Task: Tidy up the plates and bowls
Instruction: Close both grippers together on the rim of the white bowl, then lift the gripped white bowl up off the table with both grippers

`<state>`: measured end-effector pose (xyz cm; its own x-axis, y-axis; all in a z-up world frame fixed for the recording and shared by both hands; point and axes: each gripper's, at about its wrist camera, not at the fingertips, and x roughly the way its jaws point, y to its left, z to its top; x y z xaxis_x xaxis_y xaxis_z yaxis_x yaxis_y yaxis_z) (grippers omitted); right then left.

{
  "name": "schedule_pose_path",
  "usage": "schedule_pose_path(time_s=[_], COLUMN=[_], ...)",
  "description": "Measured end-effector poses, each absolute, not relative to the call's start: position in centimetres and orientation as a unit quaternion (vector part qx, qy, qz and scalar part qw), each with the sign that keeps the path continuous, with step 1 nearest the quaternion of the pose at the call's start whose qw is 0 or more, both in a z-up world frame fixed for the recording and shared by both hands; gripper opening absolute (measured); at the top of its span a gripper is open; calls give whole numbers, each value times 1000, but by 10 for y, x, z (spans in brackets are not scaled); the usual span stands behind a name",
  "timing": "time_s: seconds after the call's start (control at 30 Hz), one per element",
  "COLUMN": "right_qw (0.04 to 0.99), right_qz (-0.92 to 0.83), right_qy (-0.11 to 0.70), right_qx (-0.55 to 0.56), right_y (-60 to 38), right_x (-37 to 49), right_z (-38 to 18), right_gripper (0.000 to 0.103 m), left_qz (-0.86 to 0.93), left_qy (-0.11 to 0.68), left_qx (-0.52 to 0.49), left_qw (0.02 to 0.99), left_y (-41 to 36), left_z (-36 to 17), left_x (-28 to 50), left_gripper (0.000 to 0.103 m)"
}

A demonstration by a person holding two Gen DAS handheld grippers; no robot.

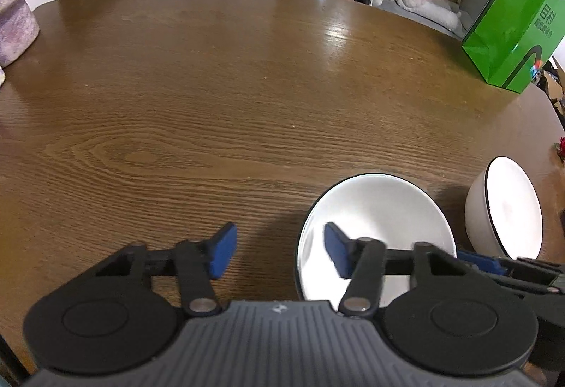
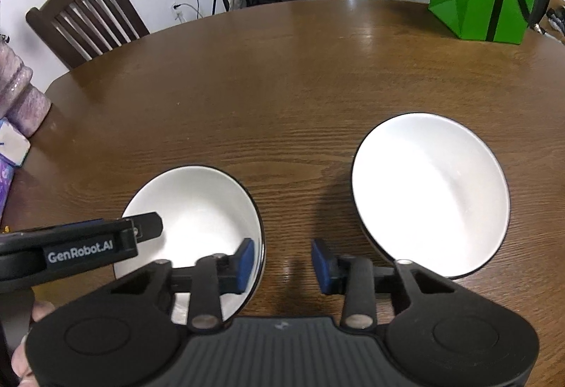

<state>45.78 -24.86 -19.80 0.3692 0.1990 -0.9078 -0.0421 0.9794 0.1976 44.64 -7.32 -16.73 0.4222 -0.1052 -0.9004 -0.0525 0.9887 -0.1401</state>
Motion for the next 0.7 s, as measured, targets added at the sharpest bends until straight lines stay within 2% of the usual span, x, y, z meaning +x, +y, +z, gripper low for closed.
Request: schedule_pose_path(time_s=[0.23, 0.33, 0.7], right_qw=[815, 814, 815], right_qz=[84, 85, 80], right_qy=[567, 568, 567], right_qx=[83, 83, 88], right_y=[-242, -239, -238], right_x=[461, 462, 463], right_z=[-207, -208, -208], right_gripper=[12, 8, 7], left_qz=[-47, -48, -50], left_qy=[546, 545, 547], left_qx=[-92, -90, -101], left_qw=[831, 832, 830], left_y=[-73, -75, -70], left_z=[-172, -172, -171], left_x=[451, 452, 447], left_gripper=[13, 12, 11])
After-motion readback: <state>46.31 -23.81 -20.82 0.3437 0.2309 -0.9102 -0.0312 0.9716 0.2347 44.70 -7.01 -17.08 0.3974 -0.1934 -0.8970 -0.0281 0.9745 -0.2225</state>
